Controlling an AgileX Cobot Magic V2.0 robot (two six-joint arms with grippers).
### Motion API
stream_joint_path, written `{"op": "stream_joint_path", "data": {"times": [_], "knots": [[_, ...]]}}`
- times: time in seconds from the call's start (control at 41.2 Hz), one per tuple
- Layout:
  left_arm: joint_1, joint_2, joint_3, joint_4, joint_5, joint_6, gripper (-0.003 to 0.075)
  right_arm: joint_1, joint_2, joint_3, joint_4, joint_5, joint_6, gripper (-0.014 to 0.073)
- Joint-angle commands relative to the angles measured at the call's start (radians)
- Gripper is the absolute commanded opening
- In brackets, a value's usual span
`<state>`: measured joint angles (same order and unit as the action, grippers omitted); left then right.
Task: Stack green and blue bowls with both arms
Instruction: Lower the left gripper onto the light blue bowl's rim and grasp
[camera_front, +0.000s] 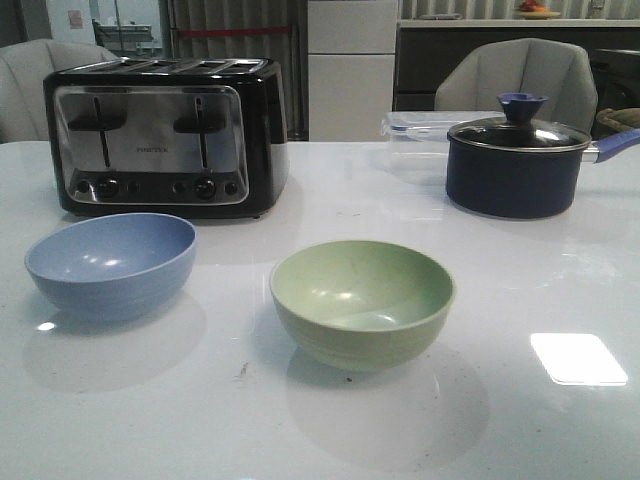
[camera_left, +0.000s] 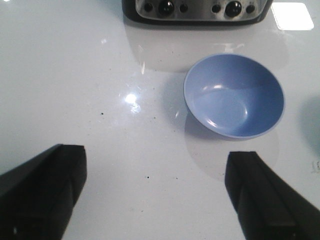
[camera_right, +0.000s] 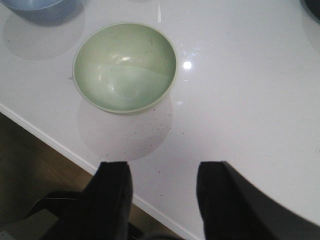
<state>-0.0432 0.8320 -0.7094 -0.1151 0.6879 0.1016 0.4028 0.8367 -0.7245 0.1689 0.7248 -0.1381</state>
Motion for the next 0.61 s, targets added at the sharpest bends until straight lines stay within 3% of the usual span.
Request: {"op": "stream_joint_path", "data": {"times": [0.0, 0.582], "knots": [[-0.002, 0.094, -0.060, -0.029, -0.067, 0.020, 0.0636, -0.001, -0.008, -0.026, -0.003, -0.055, -0.011, 0.0426], [-0.121, 0.744, -0.396, -0.051, -0.041, 0.052, 0.0635, -0.001, -0.008, -0.026, -0.003, -0.054, -0.011, 0.0426]]}}
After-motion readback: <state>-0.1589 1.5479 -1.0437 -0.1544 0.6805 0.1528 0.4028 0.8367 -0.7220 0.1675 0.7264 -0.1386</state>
